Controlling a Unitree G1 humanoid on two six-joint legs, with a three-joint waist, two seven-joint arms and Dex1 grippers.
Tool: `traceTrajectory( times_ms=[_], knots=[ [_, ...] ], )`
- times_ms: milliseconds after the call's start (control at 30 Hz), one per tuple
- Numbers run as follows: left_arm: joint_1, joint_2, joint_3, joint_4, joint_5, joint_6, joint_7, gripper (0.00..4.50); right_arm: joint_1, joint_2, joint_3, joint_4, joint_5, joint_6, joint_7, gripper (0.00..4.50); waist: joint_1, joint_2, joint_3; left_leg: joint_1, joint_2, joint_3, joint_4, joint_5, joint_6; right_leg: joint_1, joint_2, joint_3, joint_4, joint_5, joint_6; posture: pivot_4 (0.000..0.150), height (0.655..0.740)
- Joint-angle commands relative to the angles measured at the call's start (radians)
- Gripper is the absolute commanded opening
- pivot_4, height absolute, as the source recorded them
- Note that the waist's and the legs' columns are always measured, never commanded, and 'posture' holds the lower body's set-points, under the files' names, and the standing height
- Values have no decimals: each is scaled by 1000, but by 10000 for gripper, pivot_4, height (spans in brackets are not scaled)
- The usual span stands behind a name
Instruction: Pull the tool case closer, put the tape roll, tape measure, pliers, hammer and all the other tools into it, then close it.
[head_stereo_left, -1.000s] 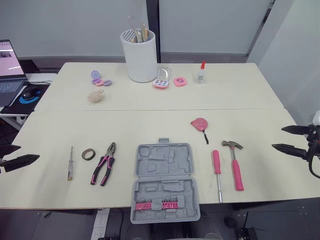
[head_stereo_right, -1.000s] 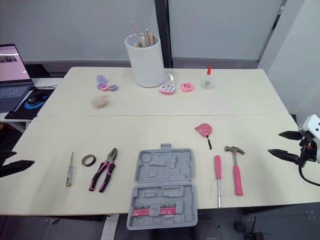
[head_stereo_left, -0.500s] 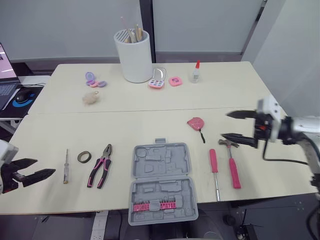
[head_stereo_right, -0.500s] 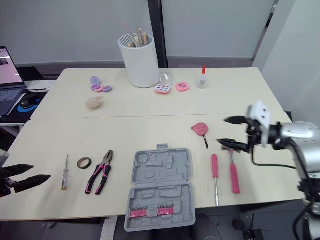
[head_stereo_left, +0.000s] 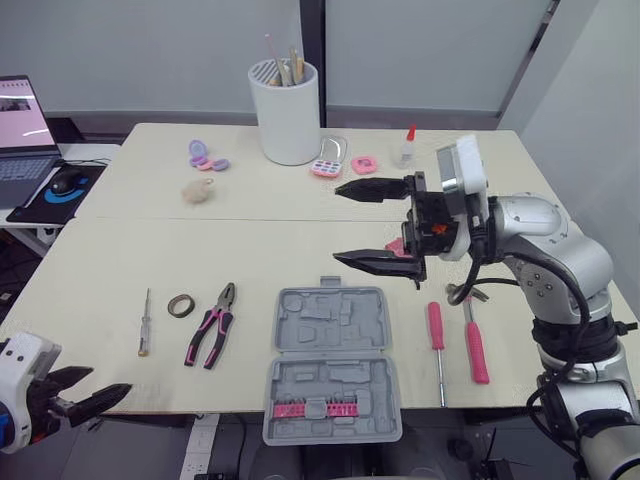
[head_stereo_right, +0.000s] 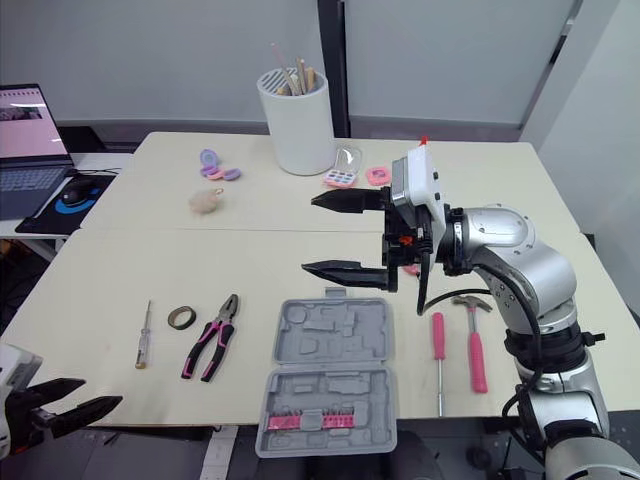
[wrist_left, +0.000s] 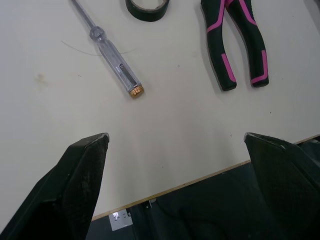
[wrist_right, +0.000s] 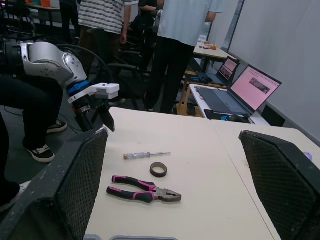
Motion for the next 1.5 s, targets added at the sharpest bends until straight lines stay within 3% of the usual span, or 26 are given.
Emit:
traceTrajectory(
  times_ms=[33, 267, 367, 500, 800, 1333, 1433, 1500],
  knots=[
    [-41, 38, 4, 26, 9, -37, -1, 45000, 18, -9, 3, -50, 18, 8, -15, 44736, 0, 0, 0, 0, 0, 0, 0, 0, 0, 0, 0, -1, 0, 0, 0, 1500, 7400],
    [-294, 81, -179, 155, 44, -113, -5, 45000, 74, -33, 34, -66, -34, -16, -36, 44736, 1, 0, 0, 0, 0, 0, 0, 0, 0, 0, 0, -1, 0, 0, 0, 1500, 7400],
    [-381, 87, -269, 244, 89, -191, -19, 38742, 112, -57, 54, -77, -68, -32, -32, 45000, -1, 0, 0, 0, 0, 1, -1, 0, 0, 0, 0, 0, 0, 0, 0, 1500, 7400],
    [-509, 72, -394, 386, 179, -350, -10, 26336, 137, -71, 45, -96, -60, -21, -46, 45000, -3, 0, 0, 0, 0, 1, -1, 0, 0, -1, 1, 0, 0, 0, 0, 1500, 7400],
    [-639, 10, -532, 608, 282, -571, 31, 26336, 194, -117, 26, -154, -51, 5, -82, 45000, -2, 0, 0, -1, 0, 1, 0, 0, 1, -1, 2, 1, 0, 0, 0, 1500, 7400],
    [-825, -66, -627, 897, 358, -743, 51, 26336, 216, -163, 5, -182, -25, 38, -97, 45000, 0, 0, 0, -1, 0, 0, 0, 0, 1, 0, 3, 0, 0, 0, 0, 1500, 7400],
    [-834, -63, -629, 909, 355, -747, 41, 20705, 213, -162, 5, -183, -25, 43, -99, 45000, 0, 0, 0, -1, 0, 1, 0, 0, 1, 0, 3, 0, 0, 0, 0, 1500, 7400],
    [-834, -57, -626, 911, 351, -748, 33, 14408, 213, -163, 5, -182, -24, 45, -99, 45000, 0, 0, 0, -1, 0, 1, 0, 0, 1, 0, 3, 0, 0, 0, 0, 1500, 7400]
  ],
)
